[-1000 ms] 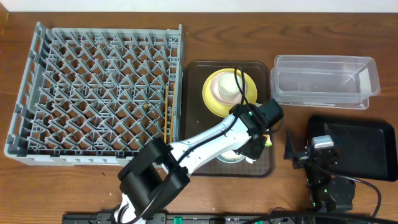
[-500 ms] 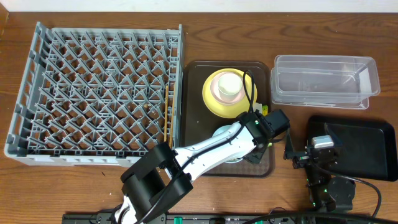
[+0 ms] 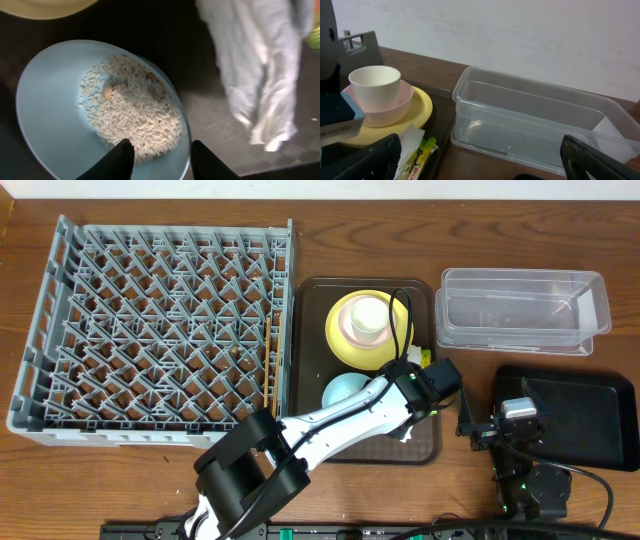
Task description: Sort waste into correct bins and load items into the dishwasher
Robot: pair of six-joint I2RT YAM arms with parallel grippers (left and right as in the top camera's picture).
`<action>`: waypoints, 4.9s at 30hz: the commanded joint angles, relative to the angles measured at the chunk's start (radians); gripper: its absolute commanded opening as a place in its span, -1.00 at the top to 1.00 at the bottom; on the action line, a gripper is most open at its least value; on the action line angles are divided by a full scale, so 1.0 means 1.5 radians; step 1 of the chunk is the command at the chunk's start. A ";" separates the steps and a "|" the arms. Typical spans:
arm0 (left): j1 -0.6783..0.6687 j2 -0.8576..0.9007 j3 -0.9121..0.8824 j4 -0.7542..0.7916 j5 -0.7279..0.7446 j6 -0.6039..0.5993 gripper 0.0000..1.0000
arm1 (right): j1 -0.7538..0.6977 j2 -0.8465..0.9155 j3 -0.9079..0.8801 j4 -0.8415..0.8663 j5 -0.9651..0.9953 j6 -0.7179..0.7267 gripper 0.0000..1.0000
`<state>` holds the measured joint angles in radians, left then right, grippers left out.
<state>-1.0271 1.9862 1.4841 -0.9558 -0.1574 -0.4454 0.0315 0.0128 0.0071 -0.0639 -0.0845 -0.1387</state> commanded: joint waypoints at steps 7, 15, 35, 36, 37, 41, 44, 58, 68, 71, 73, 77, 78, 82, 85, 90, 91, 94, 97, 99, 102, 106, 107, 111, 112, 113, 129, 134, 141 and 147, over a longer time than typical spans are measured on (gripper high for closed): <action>0.058 0.005 -0.006 -0.021 -0.032 -0.004 0.19 | -0.002 -0.003 -0.001 -0.003 0.004 0.009 -0.98; 0.072 0.005 -0.006 -0.004 0.109 -0.004 0.19 | -0.001 -0.003 -0.001 -0.003 0.004 0.009 -0.99; 0.071 0.005 -0.057 0.051 0.062 -0.021 0.34 | -0.001 -0.003 -0.001 -0.003 0.004 0.009 -0.99; 0.071 0.005 -0.057 0.051 0.062 -0.021 0.35 | -0.001 -0.003 -0.001 -0.003 0.004 0.009 -0.99; 0.071 0.005 -0.057 0.051 0.062 -0.021 0.35 | -0.001 -0.003 -0.001 -0.003 0.004 0.009 -0.98; 0.071 0.005 -0.057 0.051 0.062 -0.021 0.35 | -0.001 -0.003 -0.001 -0.003 0.004 0.009 -0.99; 0.071 0.005 -0.057 0.051 0.062 -0.021 0.44 | -0.001 -0.003 -0.001 -0.003 0.004 0.009 -0.98; 0.072 -0.046 -0.055 0.051 0.024 -0.018 0.85 | -0.002 -0.003 -0.001 -0.003 0.004 0.009 -0.99; 0.088 -0.157 -0.053 0.050 0.030 -0.015 0.85 | -0.002 -0.003 -0.001 -0.003 0.004 0.009 -0.98; 0.113 -0.217 -0.053 0.050 0.062 -0.006 0.85 | -0.001 -0.003 -0.001 -0.003 0.004 0.009 -0.99; 0.138 -0.255 -0.053 0.050 0.096 0.001 0.85 | -0.001 -0.003 -0.001 -0.003 0.004 0.009 -0.99; 0.220 -0.332 -0.053 0.051 0.190 0.018 0.85 | -0.001 -0.003 -0.001 -0.003 0.004 0.009 -0.98; 0.246 -0.350 -0.053 0.053 0.222 0.025 0.85 | -0.001 -0.003 -0.001 -0.003 0.004 0.009 -0.98; 0.372 -0.401 -0.053 0.063 0.359 0.052 0.85 | -0.001 -0.003 -0.001 -0.003 0.004 0.009 -0.98; 0.481 -0.413 -0.053 0.073 0.466 0.072 0.85 | -0.001 -0.003 -0.001 -0.003 0.004 0.009 -0.98; 0.622 -0.393 -0.053 0.073 0.529 0.092 0.85 | -0.001 -0.003 -0.001 -0.003 0.004 0.009 -0.98; 0.629 -0.391 -0.053 0.073 0.518 0.092 0.85 | -0.001 -0.003 -0.001 -0.003 0.004 0.009 -0.98; 0.638 -0.386 -0.053 0.072 0.485 0.092 0.85 | -0.001 -0.003 -0.001 -0.003 0.004 0.009 -0.99; 0.634 -0.385 -0.053 0.070 0.480 0.092 0.85 | -0.001 -0.003 -0.001 -0.003 0.004 0.009 -0.98; 0.628 -0.385 -0.053 0.068 0.480 0.092 0.85 | -0.001 -0.003 -0.001 -0.003 0.004 0.009 -0.98; 0.606 -0.385 -0.053 0.060 0.478 0.092 0.85 | -0.001 -0.003 -0.001 -0.003 0.004 0.009 -0.99; 0.556 -0.385 -0.053 0.050 0.444 0.092 0.85 | -0.001 -0.003 -0.001 -0.003 0.004 0.009 -0.99; 0.541 -0.385 -0.053 0.049 0.439 0.092 0.85 | -0.001 -0.003 -0.001 -0.003 0.004 0.009 -0.99; 0.457 -0.384 -0.053 0.050 0.418 0.086 0.85 | -0.001 -0.003 -0.001 -0.003 0.004 0.009 -0.99; 0.440 -0.383 -0.053 0.050 0.410 0.085 0.85 | -0.001 -0.003 -0.001 -0.003 0.004 0.009 -0.99; 0.418 -0.380 -0.053 0.048 0.400 0.084 0.85 | -0.001 -0.003 -0.001 -0.003 0.004 0.009 -0.99; 0.087 -0.150 -0.069 0.053 0.203 0.044 0.85 | -0.001 -0.003 -0.001 -0.003 0.004 0.009 -0.98; 0.060 -0.069 -0.069 0.074 0.150 0.044 0.85 | -0.001 -0.003 -0.001 -0.003 0.004 0.009 -0.98; 0.060 -0.025 -0.069 0.108 0.145 0.044 0.84 | -0.001 -0.003 -0.001 -0.003 0.004 0.009 -0.99; 0.060 -0.034 -0.055 0.109 0.151 0.044 0.33 | -0.001 -0.003 -0.001 0.021 0.004 0.007 -0.98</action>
<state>-0.9398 1.9388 1.3804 -0.7879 0.0788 -0.3759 0.0315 0.0128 0.0071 -0.0441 -0.0849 -0.1387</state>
